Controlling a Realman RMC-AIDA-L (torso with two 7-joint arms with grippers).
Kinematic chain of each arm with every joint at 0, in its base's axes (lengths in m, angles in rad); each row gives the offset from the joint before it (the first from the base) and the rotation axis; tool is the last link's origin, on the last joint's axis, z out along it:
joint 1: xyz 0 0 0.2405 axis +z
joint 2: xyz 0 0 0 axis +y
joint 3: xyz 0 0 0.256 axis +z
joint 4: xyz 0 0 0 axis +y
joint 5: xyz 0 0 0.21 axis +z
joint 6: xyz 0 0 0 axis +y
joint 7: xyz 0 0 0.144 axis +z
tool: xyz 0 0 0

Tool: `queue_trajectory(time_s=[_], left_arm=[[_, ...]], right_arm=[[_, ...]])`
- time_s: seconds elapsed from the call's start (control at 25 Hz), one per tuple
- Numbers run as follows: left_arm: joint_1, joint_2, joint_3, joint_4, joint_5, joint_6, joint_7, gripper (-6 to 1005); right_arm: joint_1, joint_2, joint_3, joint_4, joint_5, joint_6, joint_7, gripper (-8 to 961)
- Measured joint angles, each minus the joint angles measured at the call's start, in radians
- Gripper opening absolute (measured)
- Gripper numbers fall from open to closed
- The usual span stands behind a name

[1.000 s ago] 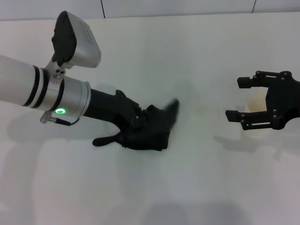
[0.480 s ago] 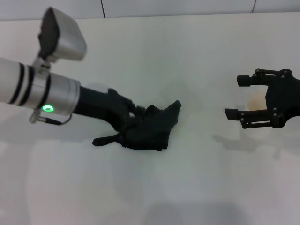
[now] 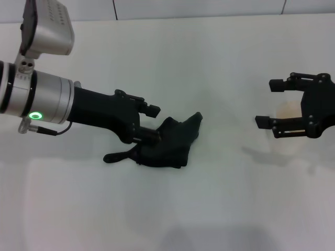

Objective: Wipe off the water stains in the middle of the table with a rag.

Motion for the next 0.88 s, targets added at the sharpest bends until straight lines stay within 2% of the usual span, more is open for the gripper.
queue_trajectory(time_s=[0.12, 0.24, 0.36, 0.64, 0.88], left_arm=[[0.029, 0.003, -0.005, 0.071, -0.038, 0.063, 0.031, 563], [0.091, 0.005, -0.006, 0.182, -0.094, 0.104, 0.054, 696], [0.137, 0.007, -0.032, 0.255, -0.126, 0.141, 0.067, 874], [0.165, 0.004, -0.138, 0.258, -0.177, 0.274, 0.127, 874], [0.172, 0.002, -0.136, 0.245, -0.175, 0.299, 0.144, 874]], right_arm=[[0.002, -0.001, 0.021, 0.003, 0.001, -0.006, -0.002, 857], [0.006, -0.002, 0.048, 0.003, -0.003, -0.016, -0.002, 857], [0.011, -0.003, 0.079, 0.005, -0.006, -0.039, 0.0, 857], [0.015, -0.006, 0.134, 0.006, -0.037, -0.096, 0.013, 857], [0.043, -0.007, 0.154, 0.014, -0.122, -0.125, 0.043, 857]])
